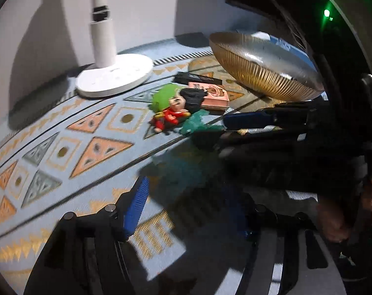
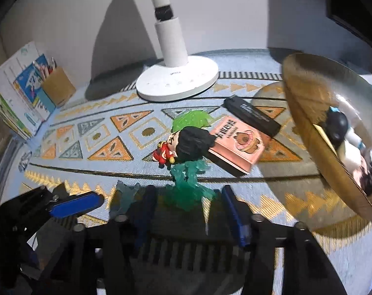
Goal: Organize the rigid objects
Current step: 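Grasp the light blue translucent toy with the left tool while the right tool grasps the green toy, then carry the blue and green toys into the amber bowl and open both tools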
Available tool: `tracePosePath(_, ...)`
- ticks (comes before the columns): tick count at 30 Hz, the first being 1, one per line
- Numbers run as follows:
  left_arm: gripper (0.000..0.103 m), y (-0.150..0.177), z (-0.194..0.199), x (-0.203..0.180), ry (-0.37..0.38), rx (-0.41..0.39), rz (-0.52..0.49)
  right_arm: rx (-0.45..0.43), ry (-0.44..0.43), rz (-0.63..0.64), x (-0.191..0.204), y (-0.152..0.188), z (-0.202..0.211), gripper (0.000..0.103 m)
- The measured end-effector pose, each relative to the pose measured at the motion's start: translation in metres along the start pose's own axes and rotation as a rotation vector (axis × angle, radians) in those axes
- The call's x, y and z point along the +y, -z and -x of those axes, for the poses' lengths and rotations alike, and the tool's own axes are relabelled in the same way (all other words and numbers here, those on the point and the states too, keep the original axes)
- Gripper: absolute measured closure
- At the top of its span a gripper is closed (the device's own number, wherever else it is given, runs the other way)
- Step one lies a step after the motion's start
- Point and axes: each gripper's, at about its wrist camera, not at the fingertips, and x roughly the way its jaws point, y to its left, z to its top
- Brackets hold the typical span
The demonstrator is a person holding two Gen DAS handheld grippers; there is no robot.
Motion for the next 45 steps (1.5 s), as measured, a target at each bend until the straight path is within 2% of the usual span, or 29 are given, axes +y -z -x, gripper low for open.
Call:
tracePosePath(2, 0.045, -0.006, -0.01, -0.003, -0.015, 0.01, -0.013, -0.008, 0.038, 0.036, 0.004, 0.003, -0.002, 0.058)
tracePosePath(4, 0.066, -0.008, -0.014, -0.001, -0.016, 0.008, -0.005, -0.02, 0.051, 0.061, 0.006, 0.006, 0.001, 0.059)
tracePosePath(5, 0.066, -0.007, -0.014, 0.0, -0.012, 0.006, -0.003, -0.025, 0.046, 0.061, 0.004, 0.007, 0.003, 0.061)
tracePosePath(6, 0.066, -0.006, -0.011, 0.001, 0.001, 0.001, 0.003, -0.026, 0.046, 0.061, 0.002, 0.008, 0.005, 0.069)
tracePosePath(8, 0.066, 0.0, -0.004, 0.004, 0.015, -0.005, 0.014, -0.031, 0.021, 0.047, -0.003, 0.013, 0.013, 0.07)
tracePosePath(10, 0.066, 0.007, 0.008, 0.007, -0.005, -0.019, 0.03, -0.038, -0.006, 0.034, -0.009, 0.024, 0.026, 0.071)
tracePosePath(11, 0.066, 0.011, 0.013, 0.009, -0.001, -0.026, 0.043, -0.037, -0.018, 0.031, -0.012, 0.029, 0.031, 0.079)
tracePosePath(16, 0.066, 0.025, 0.029, 0.021, 0.029, -0.065, 0.123, -0.037, -0.038, 0.021, -0.033, 0.071, 0.054, 0.08)
tracePosePath(18, 0.066, 0.028, 0.029, 0.024, 0.04, -0.073, 0.147, -0.026, -0.08, 0.014, -0.039, 0.08, 0.057, 0.08)
tracePosePath(19, 0.066, 0.029, 0.027, 0.024, 0.043, -0.075, 0.154, -0.019, -0.073, 0.004, -0.042, 0.084, 0.059, 0.079)
tracePosePath(20, 0.066, 0.03, 0.026, 0.024, 0.033, -0.073, 0.153, -0.015, -0.06, -0.005, -0.044, 0.087, 0.059, 0.074)
tracePosePath(23, 0.065, 0.031, 0.03, 0.021, 0.016, -0.097, 0.139, -0.027, -0.05, -0.03, -0.049, 0.093, 0.064, 0.042)
tracePosePath(27, 0.065, 0.032, 0.029, 0.02, 0.006, -0.098, 0.129, -0.027, -0.059, -0.023, -0.039, 0.094, 0.061, 0.041)
tracePosePath(30, 0.065, 0.033, 0.029, 0.019, 0.003, -0.098, 0.125, -0.036, -0.021, 0.005, -0.025, 0.089, 0.055, 0.041)
tracePosePath(33, 0.065, 0.033, 0.029, 0.02, 0.0, -0.101, 0.12, -0.046, -0.003, -0.029, -0.024, 0.084, 0.051, 0.041)
tracePosePath(34, 0.065, 0.033, 0.029, 0.019, -0.001, -0.102, 0.118, -0.047, -0.002, -0.036, -0.024, 0.082, 0.05, 0.044)
tracePosePath(35, 0.065, 0.033, 0.029, 0.019, -0.002, -0.102, 0.115, -0.052, -0.002, -0.039, -0.024, 0.082, 0.051, 0.06)
tracePosePath(36, 0.065, 0.033, 0.029, 0.018, -0.003, -0.103, 0.112, -0.053, -0.006, -0.036, -0.024, 0.082, 0.052, 0.068)
tracePosePath(39, 0.065, 0.033, 0.03, 0.016, -0.004, -0.106, 0.106, -0.08, 0.035, -0.019, -0.022, 0.087, 0.059, 0.069)
tracePosePath(41, 0.065, 0.033, 0.031, 0.016, 0.001, -0.111, 0.103, -0.098, 0.01, -0.028, -0.022, 0.088, 0.068, 0.069)
tracePosePath(45, 0.065, 0.021, 0.044, 0.011, -0.004, -0.125, 0.081, -0.19, 0.028, -0.018, -0.026, 0.075, 0.109, 0.069)
